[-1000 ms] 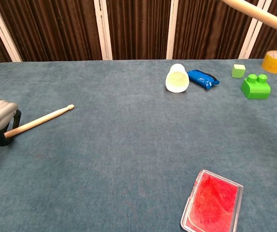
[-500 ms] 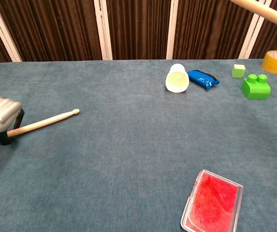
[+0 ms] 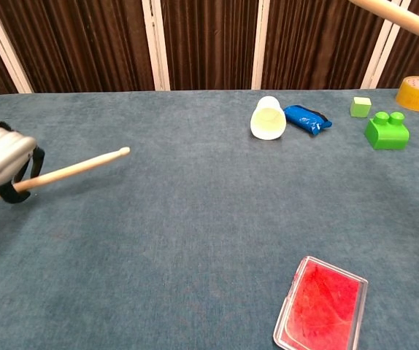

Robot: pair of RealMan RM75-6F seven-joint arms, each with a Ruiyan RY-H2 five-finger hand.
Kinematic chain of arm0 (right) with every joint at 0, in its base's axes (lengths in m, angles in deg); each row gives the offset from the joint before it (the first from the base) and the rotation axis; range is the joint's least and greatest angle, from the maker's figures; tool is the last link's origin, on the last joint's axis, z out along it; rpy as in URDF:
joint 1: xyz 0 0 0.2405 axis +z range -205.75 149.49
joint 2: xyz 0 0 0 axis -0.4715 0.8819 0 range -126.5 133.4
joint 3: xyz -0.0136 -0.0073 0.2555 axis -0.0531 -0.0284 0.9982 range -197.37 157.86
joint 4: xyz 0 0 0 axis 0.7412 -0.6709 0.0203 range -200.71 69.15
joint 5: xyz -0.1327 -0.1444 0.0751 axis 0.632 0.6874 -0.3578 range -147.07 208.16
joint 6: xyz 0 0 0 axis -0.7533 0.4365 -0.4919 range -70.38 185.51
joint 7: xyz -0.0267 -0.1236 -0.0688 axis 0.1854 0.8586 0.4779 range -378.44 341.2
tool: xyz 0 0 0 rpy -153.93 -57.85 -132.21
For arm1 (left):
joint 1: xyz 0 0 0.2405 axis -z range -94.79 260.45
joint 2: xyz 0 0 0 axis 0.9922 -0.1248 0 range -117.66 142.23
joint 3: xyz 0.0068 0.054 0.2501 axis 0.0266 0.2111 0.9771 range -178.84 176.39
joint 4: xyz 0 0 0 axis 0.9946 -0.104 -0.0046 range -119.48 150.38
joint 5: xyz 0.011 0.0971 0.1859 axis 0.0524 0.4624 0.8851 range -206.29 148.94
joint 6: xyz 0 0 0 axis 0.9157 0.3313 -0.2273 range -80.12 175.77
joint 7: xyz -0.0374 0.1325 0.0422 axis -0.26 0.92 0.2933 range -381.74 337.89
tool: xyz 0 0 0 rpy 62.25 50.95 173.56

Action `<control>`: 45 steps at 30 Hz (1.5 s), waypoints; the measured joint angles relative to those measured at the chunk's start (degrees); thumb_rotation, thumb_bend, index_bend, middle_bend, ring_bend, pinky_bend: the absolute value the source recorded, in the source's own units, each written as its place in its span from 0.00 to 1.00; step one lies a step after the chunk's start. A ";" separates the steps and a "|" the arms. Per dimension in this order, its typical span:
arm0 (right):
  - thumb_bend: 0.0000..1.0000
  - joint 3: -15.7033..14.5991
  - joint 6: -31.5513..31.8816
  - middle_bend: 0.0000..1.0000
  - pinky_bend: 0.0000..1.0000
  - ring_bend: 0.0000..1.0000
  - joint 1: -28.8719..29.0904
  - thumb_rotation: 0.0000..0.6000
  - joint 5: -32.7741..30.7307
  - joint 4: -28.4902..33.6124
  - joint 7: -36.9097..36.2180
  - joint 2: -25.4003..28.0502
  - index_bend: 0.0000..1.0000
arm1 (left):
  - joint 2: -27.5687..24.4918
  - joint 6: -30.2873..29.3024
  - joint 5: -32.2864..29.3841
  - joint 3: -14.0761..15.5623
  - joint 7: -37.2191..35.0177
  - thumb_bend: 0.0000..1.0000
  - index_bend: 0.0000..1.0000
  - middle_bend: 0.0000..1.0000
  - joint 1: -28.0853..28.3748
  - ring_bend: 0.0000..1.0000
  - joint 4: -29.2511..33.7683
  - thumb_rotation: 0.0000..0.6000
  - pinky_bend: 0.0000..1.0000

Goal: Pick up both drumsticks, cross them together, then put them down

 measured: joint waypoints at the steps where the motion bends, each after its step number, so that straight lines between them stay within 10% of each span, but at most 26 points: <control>1: 0.45 0.09 -0.06 0.63 0.01 0.43 0.07 1.00 -0.11 0.16 0.27 0.01 0.71 | -0.60 0.10 1.35 0.27 -1.77 0.44 0.54 0.57 -0.09 0.21 -0.07 1.00 0.12; 15: 0.45 1.14 -1.57 0.63 0.01 0.43 1.03 1.00 -2.43 0.97 2.68 -0.13 0.71 | -14.73 -4.32 21.87 1.84 -30.25 0.44 0.55 0.56 -1.37 0.21 4.66 1.00 0.12; 32: 0.45 2.58 -1.72 0.63 0.01 0.44 2.25 1.00 -4.19 3.01 5.21 -1.32 0.72 | -26.56 -2.79 24.99 -1.75 -62.90 0.44 0.56 0.57 -2.88 0.20 18.60 1.00 0.13; 45: 0.45 3.78 -5.02 0.63 0.01 0.44 5.24 1.00 -5.69 7.36 9.14 -1.54 0.72 | -24.70 2.11 24.43 -4.45 -49.95 0.44 0.57 0.58 0.61 0.20 20.37 1.00 0.13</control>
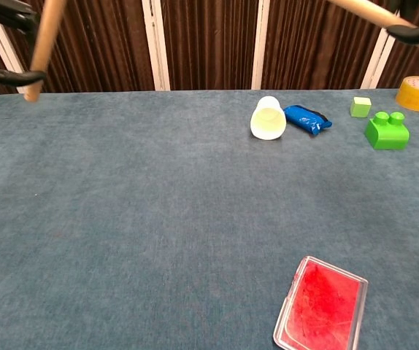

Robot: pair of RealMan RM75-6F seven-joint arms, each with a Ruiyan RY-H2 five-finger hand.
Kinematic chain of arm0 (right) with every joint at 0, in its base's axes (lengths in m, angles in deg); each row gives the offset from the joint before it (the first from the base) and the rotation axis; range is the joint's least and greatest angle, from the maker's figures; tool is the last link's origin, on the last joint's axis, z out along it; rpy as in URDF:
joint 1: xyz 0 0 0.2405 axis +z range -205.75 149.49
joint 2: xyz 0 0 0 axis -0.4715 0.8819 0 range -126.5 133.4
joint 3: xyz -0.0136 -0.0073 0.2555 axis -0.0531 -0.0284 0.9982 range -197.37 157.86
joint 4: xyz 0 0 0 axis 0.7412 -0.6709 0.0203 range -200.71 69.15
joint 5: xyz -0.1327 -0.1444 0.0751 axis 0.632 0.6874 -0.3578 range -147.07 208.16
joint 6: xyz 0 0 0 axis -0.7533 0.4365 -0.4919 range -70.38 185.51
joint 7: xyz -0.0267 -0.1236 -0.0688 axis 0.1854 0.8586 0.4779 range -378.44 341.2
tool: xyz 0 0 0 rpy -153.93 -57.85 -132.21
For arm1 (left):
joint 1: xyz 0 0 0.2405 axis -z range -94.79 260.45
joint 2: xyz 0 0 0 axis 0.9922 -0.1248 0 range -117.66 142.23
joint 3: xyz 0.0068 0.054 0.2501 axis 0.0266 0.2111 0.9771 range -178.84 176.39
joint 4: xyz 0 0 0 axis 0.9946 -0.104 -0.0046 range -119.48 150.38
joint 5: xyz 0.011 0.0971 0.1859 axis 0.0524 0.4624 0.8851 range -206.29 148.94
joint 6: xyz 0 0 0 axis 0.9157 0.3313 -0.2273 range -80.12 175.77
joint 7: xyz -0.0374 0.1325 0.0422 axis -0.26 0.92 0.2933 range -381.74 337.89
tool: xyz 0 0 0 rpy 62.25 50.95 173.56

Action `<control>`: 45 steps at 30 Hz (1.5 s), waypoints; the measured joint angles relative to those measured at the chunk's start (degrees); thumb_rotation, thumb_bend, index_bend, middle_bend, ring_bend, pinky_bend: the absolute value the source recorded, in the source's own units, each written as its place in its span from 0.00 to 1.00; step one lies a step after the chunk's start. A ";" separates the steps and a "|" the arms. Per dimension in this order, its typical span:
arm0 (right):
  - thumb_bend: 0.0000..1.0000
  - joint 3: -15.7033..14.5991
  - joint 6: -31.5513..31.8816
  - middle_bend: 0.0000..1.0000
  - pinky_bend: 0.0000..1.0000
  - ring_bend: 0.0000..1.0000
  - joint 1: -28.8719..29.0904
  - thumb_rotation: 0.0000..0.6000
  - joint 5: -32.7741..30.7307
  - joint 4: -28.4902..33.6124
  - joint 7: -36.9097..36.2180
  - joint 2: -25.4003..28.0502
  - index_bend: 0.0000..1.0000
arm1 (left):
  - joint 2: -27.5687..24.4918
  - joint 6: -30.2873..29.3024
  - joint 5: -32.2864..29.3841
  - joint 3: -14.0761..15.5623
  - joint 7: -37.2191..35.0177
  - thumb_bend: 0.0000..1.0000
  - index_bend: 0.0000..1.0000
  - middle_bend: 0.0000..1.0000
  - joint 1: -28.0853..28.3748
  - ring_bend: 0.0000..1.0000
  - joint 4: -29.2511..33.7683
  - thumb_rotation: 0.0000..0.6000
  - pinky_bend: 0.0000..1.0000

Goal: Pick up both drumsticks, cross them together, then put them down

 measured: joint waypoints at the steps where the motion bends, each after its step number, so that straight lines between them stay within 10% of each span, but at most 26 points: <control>1: 0.45 0.41 -0.74 0.63 0.01 0.44 0.65 1.00 -0.86 0.52 0.91 -0.10 0.72 | 0.20 0.40 -0.07 -0.09 1.64 0.44 0.57 0.58 0.31 0.20 0.41 1.00 0.13; 25: 0.45 9.11 -5.89 0.64 0.01 0.44 14.60 1.00 -23.57 14.04 21.77 -2.22 0.72 | 8.24 4.93 -6.93 -4.42 18.06 0.44 0.57 0.59 4.58 0.20 7.17 1.00 0.13; 45: 0.45 6.56 -2.94 0.64 0.01 0.44 17.65 1.00 -26.66 17.90 22.62 -4.91 0.73 | 9.15 3.81 -7.13 -6.07 19.77 0.44 0.58 0.59 5.08 0.20 11.74 1.00 0.14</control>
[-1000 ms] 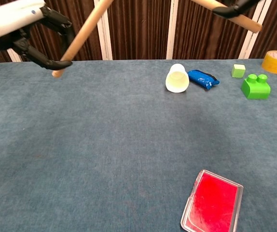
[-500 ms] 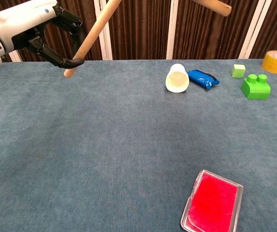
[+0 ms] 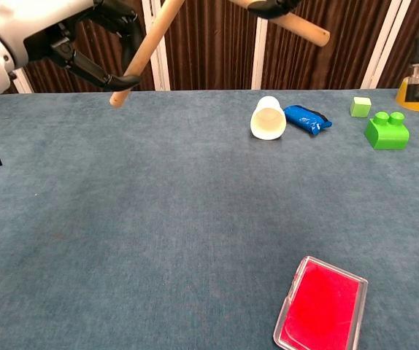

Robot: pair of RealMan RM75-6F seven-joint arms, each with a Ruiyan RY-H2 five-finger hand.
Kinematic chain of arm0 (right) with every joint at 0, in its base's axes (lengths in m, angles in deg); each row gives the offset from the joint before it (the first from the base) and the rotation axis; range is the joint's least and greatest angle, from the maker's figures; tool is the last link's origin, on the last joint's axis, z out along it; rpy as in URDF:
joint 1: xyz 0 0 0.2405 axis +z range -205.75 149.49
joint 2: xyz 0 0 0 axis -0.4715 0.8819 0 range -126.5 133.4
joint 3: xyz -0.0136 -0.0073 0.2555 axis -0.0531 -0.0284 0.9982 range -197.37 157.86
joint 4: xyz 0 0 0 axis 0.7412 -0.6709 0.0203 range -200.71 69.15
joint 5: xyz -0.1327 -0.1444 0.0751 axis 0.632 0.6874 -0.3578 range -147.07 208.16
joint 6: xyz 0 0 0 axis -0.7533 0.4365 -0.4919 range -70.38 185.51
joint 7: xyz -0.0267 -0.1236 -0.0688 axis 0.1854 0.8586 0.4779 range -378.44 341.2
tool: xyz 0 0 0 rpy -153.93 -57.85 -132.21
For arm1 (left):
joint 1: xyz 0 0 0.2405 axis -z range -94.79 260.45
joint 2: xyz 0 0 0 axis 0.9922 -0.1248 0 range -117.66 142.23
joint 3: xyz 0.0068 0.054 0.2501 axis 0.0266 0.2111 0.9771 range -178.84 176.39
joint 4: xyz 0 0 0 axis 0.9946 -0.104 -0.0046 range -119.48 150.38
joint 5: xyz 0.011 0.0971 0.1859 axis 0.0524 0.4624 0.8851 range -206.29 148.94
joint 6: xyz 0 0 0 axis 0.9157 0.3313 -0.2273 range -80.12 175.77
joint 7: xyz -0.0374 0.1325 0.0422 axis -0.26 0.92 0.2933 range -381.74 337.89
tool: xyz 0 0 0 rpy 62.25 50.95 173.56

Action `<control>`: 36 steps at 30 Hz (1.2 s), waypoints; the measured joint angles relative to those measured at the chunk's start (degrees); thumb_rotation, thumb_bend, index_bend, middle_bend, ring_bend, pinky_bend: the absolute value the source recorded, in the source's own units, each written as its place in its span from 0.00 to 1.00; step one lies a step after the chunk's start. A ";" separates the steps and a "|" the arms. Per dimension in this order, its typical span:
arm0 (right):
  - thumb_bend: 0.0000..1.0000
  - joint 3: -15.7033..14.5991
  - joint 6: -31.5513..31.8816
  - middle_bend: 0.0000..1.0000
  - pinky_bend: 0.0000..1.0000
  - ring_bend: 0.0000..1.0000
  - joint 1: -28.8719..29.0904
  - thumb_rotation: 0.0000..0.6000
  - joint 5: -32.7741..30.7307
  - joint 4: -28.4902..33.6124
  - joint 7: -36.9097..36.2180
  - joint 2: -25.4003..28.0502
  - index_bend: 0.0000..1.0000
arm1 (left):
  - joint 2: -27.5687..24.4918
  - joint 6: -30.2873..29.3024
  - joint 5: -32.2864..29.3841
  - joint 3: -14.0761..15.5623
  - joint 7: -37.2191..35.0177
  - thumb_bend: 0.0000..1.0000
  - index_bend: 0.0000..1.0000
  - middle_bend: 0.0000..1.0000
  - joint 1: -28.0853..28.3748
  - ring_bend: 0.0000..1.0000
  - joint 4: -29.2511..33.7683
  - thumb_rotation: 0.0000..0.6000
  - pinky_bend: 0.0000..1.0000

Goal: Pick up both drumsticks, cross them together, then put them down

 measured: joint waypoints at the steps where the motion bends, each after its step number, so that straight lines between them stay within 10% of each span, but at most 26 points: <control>1: 0.45 -0.13 0.04 0.64 0.01 0.44 -0.01 1.00 -0.03 -0.05 -0.10 -0.01 0.73 | 0.02 -0.01 -0.12 -0.06 0.13 0.44 0.58 0.59 0.02 0.20 0.24 1.00 0.14; 36: 0.45 -2.54 -0.70 0.64 0.01 0.44 -1.46 1.00 3.24 1.22 -6.42 4.54 0.73 | 5.11 -2.21 -5.30 -3.02 11.03 0.44 0.58 0.59 2.92 0.21 4.00 1.00 0.14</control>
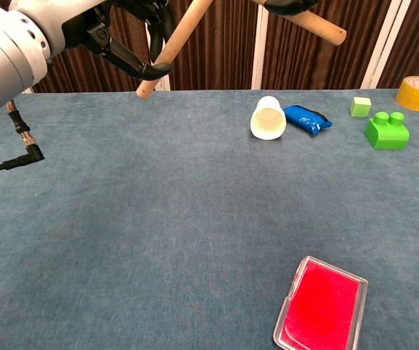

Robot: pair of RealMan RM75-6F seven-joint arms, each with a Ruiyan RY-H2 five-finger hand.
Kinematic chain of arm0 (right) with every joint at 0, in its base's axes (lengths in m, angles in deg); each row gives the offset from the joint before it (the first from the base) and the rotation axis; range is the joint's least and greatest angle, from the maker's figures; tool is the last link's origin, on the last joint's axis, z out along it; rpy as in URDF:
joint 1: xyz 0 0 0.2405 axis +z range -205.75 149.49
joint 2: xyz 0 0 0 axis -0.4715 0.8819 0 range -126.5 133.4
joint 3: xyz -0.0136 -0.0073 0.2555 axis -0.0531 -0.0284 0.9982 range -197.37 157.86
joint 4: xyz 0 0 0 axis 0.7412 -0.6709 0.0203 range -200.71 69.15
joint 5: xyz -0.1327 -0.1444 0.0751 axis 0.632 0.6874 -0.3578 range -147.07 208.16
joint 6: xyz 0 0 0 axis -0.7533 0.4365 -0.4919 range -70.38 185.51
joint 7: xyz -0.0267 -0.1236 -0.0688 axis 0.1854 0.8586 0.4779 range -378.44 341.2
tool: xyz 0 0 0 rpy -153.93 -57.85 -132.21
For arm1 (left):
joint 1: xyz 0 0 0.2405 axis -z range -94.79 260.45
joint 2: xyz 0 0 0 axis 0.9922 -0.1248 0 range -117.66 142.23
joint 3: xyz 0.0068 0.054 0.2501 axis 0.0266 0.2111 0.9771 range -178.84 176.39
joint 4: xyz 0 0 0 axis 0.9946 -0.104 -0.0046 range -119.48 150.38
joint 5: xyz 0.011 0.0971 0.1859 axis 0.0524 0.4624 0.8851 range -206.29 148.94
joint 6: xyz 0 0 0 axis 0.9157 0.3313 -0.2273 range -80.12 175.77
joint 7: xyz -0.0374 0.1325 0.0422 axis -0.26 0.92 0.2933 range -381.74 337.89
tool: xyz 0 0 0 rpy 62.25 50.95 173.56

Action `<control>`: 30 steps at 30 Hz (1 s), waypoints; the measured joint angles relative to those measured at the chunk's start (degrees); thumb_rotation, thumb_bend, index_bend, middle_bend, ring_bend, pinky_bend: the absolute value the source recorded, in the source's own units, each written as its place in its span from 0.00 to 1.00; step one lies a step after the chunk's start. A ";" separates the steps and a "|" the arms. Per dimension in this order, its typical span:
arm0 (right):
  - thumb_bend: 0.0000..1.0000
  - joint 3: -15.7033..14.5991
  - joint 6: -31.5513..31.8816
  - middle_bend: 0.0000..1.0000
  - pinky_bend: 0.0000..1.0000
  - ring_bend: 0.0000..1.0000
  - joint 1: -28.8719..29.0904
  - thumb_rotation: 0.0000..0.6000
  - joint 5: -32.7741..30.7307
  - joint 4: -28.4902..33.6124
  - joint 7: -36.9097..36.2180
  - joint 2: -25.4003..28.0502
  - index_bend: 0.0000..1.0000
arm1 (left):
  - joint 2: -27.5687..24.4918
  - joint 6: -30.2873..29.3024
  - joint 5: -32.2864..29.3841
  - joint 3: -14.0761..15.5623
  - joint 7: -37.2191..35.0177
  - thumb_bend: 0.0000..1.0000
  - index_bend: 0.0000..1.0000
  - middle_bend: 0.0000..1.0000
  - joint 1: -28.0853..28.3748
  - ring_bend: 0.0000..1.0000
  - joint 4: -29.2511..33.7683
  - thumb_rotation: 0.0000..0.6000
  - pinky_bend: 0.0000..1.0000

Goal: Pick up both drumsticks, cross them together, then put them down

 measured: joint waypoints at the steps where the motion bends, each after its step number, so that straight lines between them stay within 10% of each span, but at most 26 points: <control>1: 0.45 -0.07 0.02 0.64 0.01 0.44 -0.11 1.00 0.13 0.01 -0.28 0.08 0.73 | 0.10 -0.19 -0.11 -0.03 0.23 0.44 0.58 0.59 0.00 0.21 -0.02 1.00 0.14; 30: 0.45 -1.05 -0.79 0.64 0.01 0.44 -1.08 1.00 2.03 -0.83 -3.84 1.89 0.73 | 0.41 -1.61 -2.24 -0.64 1.75 0.44 0.58 0.59 -0.15 0.21 0.42 1.00 0.14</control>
